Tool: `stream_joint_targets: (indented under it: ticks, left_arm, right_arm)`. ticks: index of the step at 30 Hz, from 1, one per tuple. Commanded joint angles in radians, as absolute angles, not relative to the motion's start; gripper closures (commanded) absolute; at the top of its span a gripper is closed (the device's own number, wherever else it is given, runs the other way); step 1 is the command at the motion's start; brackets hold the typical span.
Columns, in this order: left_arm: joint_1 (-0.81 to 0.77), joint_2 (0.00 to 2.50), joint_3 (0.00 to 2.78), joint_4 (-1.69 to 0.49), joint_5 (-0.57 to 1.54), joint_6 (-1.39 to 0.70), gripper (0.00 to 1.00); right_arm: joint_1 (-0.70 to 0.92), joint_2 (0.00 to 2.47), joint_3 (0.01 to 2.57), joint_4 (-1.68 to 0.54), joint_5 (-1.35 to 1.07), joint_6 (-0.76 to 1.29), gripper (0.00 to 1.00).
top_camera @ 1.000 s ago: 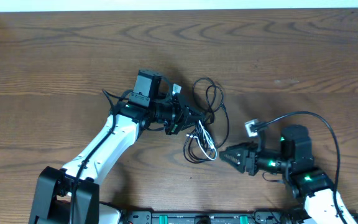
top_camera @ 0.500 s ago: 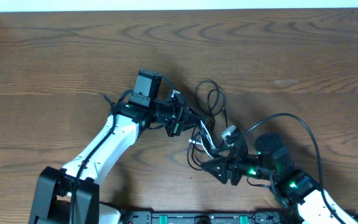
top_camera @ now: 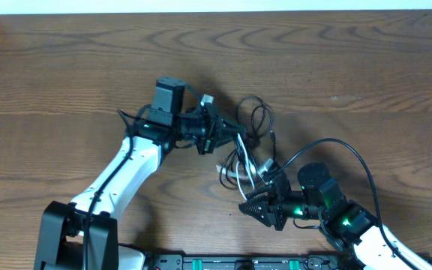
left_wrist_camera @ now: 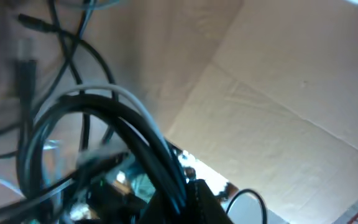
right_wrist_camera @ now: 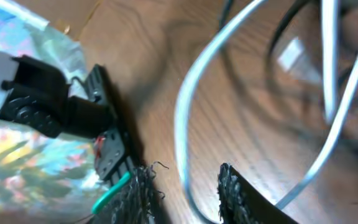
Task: Untangle cables
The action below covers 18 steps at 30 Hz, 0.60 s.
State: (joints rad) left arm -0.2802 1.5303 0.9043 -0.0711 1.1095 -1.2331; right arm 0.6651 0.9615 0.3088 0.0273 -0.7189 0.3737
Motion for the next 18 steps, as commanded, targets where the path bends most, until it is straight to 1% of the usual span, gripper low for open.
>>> stream_joint_targets:
  ticks: [1,2,4,6,10,12,15,18]
  left_arm:
    - [-0.232,1.536,0.9,-0.04,1.102,-1.092,0.92]
    - [-0.219,1.536,0.9,-0.04,1.102,-1.081,0.92]
    - [-0.202,1.536,0.9,-0.04,1.102,-1.081,0.92]
    - [-0.202,1.536,0.9,-0.042,1.105,-1.082,0.92]
    - [-0.209,1.536,0.9,-0.044,1.107,-1.081,0.92]
    - [-0.209,1.536,0.9,-0.049,1.108,-1.081,0.92]
    - [-0.209,1.536,0.9,-0.06,1.114,-1.087,0.92]
    - [-0.209,1.536,0.9,-0.119,1.113,-1.155,0.92]
  right_arm:
    - [0.672,0.961,0.311,0.043,-0.894,0.366,0.7]
    - [0.672,0.961,0.311,0.058,-0.939,0.365,0.74]
    - [0.672,0.961,0.311,0.103,-1.017,0.365,0.77]
    - [0.672,0.962,0.311,0.19,-1.088,0.366,0.77]
    - [0.672,0.962,0.311,0.312,-1.09,0.39,0.78]
    - [0.671,0.962,0.311,0.326,-1.015,0.419,0.75]
    - [0.671,0.962,0.311,0.295,-0.832,0.484,0.67]
    - [0.671,0.962,0.311,0.296,-0.758,0.513,0.64]
